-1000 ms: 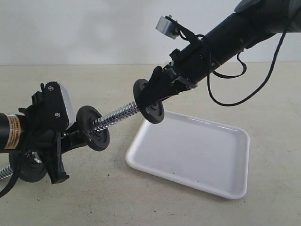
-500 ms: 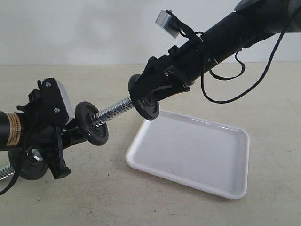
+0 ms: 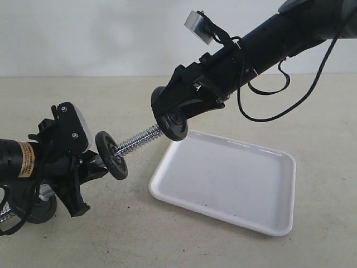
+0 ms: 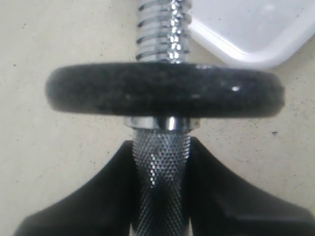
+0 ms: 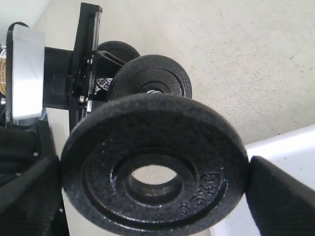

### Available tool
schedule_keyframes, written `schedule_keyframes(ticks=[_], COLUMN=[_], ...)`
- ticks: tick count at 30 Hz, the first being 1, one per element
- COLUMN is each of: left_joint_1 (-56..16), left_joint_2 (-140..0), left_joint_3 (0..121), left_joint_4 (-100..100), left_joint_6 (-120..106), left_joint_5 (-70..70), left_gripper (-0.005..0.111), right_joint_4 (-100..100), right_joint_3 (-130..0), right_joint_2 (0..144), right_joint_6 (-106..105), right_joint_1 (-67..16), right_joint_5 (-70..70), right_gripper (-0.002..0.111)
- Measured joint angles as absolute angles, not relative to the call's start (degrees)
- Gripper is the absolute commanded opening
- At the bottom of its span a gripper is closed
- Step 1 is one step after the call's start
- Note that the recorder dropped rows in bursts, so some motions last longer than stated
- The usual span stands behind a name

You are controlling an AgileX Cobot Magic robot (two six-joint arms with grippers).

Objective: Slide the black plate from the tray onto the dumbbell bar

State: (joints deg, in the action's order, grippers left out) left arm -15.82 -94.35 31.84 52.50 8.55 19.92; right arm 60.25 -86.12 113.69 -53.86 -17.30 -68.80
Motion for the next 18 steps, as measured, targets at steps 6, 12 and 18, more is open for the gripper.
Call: schedule_keyframes(ticks=[6,12,18], left_joint_1=[-15.82,-15.82,-15.82], left_joint_2=[-94.35,-94.35,-94.35], left_joint_3=[31.84,31.84,31.84], left_joint_4=[52.11,52.07,52.39], left_joint_6=[8.33,8.33,8.46], left_joint_5=[19.92,19.92,19.92], left_gripper=[0.004,0.004,0.004], right_joint_4=[60.25,60.25,60.25], right_joint_3=[-86.12,-86.12,-86.12], right_joint_2=[113.69,113.69,113.69], right_joint_6=[-53.86,-53.86,-53.86], right_joint_1=[-17.30,-17.30,-17.30], right_joint_5=[-68.80,-68.80,-68.80], right_gripper=[0.001,0.001,0.001])
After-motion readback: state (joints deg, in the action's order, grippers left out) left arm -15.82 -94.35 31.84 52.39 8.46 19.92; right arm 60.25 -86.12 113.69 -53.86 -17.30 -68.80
